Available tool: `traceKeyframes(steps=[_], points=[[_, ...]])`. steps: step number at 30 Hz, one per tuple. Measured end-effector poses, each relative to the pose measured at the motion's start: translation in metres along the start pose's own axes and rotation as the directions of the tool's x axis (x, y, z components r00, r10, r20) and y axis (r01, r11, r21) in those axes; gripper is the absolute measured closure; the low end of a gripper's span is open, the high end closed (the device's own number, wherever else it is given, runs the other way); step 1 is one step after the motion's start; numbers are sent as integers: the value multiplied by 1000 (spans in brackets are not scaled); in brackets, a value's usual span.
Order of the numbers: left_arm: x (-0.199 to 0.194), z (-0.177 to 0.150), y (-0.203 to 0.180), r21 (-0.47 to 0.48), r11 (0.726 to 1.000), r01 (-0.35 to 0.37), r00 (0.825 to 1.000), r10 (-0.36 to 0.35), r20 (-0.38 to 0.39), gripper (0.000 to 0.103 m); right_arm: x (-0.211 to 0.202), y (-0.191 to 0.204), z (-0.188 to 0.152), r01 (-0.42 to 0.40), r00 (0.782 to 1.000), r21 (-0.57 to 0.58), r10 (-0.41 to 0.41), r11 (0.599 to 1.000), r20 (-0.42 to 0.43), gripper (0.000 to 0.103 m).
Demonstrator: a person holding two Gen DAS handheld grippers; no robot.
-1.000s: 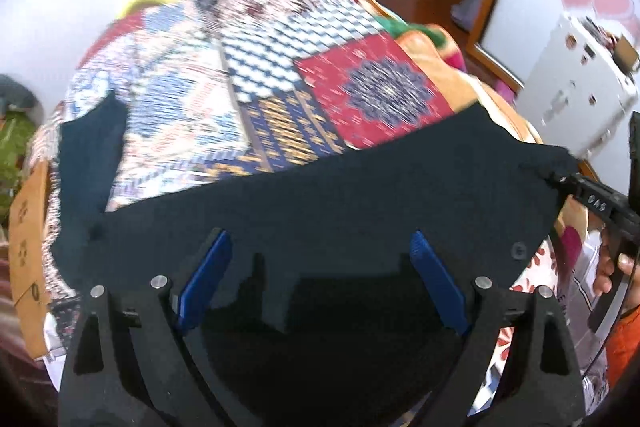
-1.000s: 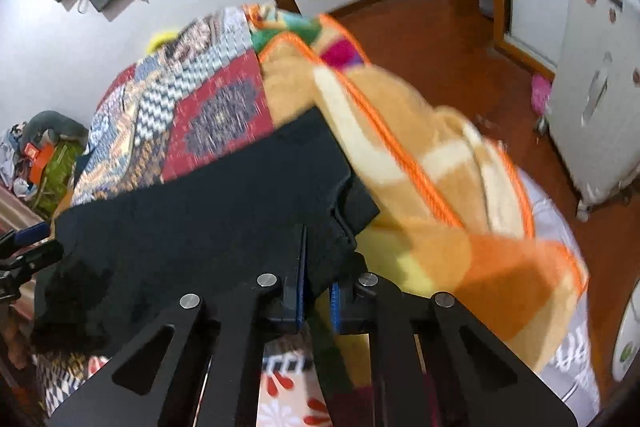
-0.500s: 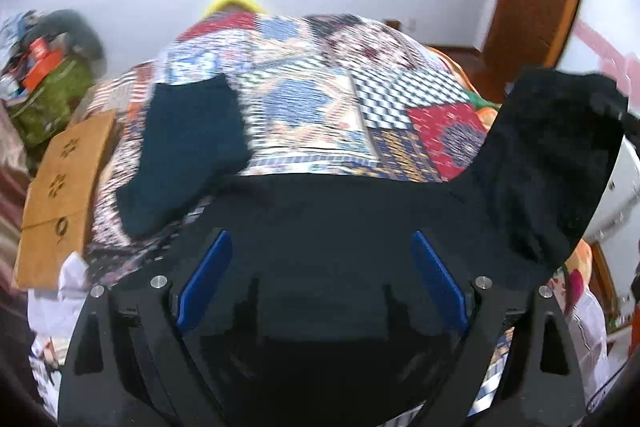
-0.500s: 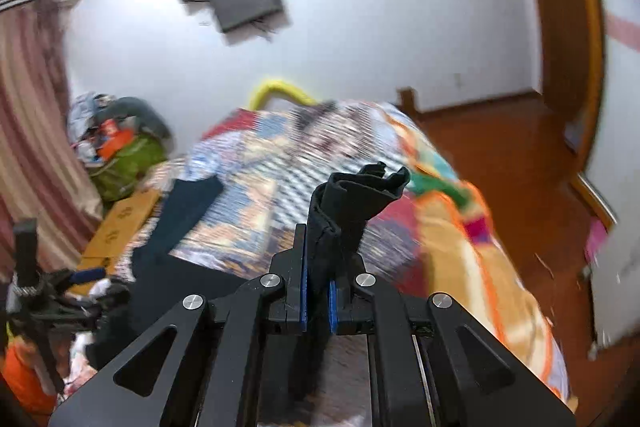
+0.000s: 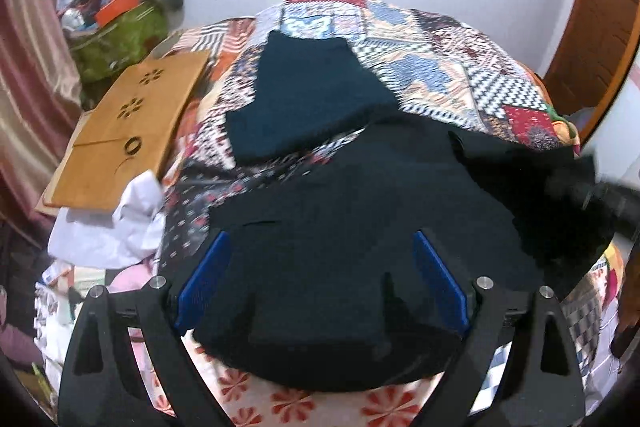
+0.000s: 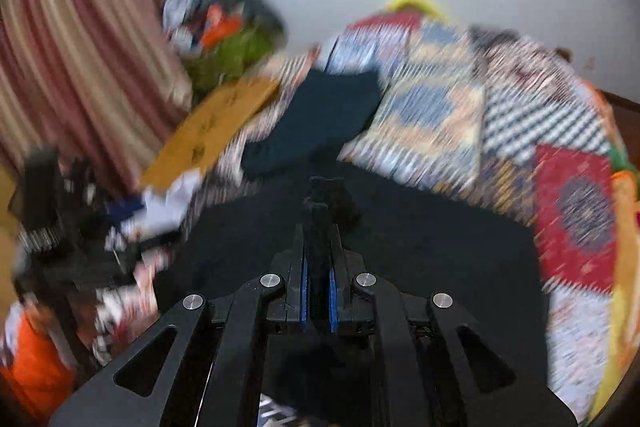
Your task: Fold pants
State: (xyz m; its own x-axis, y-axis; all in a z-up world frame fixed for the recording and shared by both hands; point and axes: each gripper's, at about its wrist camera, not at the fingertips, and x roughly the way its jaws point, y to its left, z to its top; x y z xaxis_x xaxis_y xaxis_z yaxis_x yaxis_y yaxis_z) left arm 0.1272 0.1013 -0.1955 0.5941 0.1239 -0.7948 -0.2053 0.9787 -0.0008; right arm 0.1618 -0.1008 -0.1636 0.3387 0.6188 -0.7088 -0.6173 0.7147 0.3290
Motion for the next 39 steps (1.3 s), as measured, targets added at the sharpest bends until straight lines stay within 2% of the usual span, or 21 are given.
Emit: traceKeyframes(steps=[4, 7, 9, 11, 13, 15, 19, 21, 23, 26, 30, 32, 35, 39], points=[[3, -1, 5, -11, 1000, 3, 1000, -3, -9, 11, 20, 10, -23, 6, 993, -54, -12, 999, -114, 91], [2, 6, -5, 11, 1000, 17, 1000, -17, 2, 11, 12, 8, -26, -6, 993, -55, -1, 998, -121, 87], [0, 15, -18, 37, 999, 29, 999, -30, 15, 11, 1, -1, -23, -40, 992, -12, 39, 999, -124, 72], [-2, 25, -34, 68, 996, 52, 998, -54, 26, 10, -10, -6, -19, -52, 992, 11, 53, 999, -111, 63], [-3, 36, -50, 104, 992, 76, 996, -80, 37, 10, -22, -10, -16, -51, 995, 6, 51, 999, -83, 61], [-3, 45, -68, 146, 984, 104, 993, -112, 44, 10, -37, -15, -11, -22, 999, -12, 22, 1000, -45, 60], [5, 64, -107, 231, 961, 153, 986, -164, 30, 7, -61, -41, 0, 100, 994, -14, -99, 995, 50, 53], [15, 70, -125, 263, 948, 179, 982, -187, 3, 7, -64, -59, 6, 143, 988, 17, -143, 990, 65, 52], [29, 73, -143, 289, 936, 201, 979, -199, -35, 7, -57, -77, 9, 175, 983, 29, -177, 984, 45, 52], [55, 70, -165, 328, 923, 202, 979, -179, -98, 7, -39, -98, 6, 209, 978, 39, -209, 977, -9, 52], [89, 54, -183, 388, 903, 185, 974, -117, -192, 7, -5, -119, -16, 233, 963, 36, -226, 972, -148, 52], [97, 40, -189, 441, 887, 138, 982, -63, -180, 7, 4, -120, -28, 227, 958, 28, -218, 973, -189, 52], [85, 28, -189, 479, 873, 89, 994, -44, -105, 7, -5, -119, -39, 221, 965, 51, -211, 974, -156, 52], [75, 20, -185, 480, 874, 72, 996, -35, -86, 7, -16, -116, -46, 219, 966, 59, -207, 974, -157, 52]])
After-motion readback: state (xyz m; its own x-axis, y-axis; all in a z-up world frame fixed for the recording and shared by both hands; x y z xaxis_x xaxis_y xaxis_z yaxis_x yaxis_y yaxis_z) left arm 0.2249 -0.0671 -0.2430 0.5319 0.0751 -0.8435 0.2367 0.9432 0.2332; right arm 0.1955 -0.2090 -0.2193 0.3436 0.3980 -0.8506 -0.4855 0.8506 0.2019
